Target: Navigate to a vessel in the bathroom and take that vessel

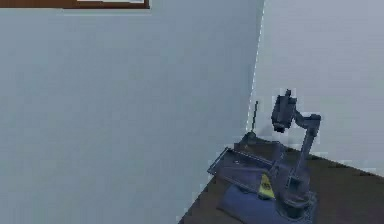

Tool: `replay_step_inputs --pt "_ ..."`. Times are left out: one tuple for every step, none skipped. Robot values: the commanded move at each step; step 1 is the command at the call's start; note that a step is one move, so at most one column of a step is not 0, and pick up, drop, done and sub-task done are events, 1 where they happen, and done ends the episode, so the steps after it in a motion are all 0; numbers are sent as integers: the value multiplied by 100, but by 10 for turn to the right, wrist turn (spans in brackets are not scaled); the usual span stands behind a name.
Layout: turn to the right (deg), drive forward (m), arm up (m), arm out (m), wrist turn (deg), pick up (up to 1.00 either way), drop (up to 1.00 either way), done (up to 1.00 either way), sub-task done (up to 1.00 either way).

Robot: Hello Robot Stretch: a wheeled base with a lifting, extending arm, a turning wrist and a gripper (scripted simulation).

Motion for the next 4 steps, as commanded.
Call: replay_step_inputs --pt "-450 0 0 0 0 0 0 0 0" --pt "-300 0 0 0 0 0 0 0 0" --pt "0 0 26 0 0 0 0 0 0" --pt "0 0 0 40 0 0 0 0 0"
